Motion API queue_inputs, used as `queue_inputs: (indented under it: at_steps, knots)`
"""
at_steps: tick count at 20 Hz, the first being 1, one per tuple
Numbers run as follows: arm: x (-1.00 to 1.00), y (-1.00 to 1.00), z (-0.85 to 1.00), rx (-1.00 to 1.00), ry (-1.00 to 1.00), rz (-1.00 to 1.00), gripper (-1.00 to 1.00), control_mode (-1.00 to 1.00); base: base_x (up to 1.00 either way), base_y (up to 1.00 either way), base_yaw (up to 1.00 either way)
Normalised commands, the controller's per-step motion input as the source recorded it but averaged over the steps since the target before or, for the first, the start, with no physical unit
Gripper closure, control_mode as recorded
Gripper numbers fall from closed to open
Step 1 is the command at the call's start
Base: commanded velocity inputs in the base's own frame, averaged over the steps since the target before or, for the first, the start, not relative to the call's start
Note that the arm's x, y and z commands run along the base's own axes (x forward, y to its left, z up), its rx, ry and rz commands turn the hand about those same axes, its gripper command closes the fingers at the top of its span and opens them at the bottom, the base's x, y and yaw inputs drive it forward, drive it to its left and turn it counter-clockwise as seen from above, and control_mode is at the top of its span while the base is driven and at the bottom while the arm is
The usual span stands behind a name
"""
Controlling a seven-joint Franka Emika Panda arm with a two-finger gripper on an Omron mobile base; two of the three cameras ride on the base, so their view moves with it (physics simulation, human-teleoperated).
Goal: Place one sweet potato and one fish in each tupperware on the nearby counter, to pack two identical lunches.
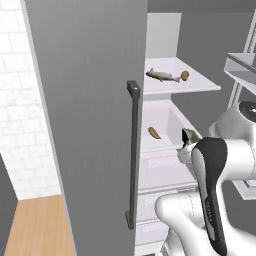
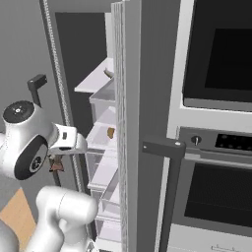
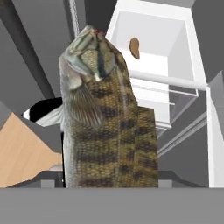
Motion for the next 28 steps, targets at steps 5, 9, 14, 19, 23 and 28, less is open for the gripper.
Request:
queue_inputs:
  at_steps: [5,9,14,19,23,28]
  knots:
    - [-0.60,0.00,0.03,0.00,-0.09,0.00,1.00,1.00,-0.40,-0.06,0.00]
    - [0.00,0.00,0.00,0.00,0.00,0.00,1.00,1.00,-1.00,-0.22,0.00]
    - [0.00,0.00,0.00,0.00,0.00,0.00,1.00,1.00,-0.92,-0.57,-0.12]
    - [0.00,0.00,0.00,0.00,0.00,0.00,1.00,1.00,-0.50,-0.94,-0.20]
    - [0.00,0.00,0.00,0.00,0.00,0.00,1.00,1.00,-0.01,-1.00,-0.08]
    - [0.00,0.00,0.00,0.00,0.00,0.00,1.00,1.00,0.33,-1.00,-0.01]
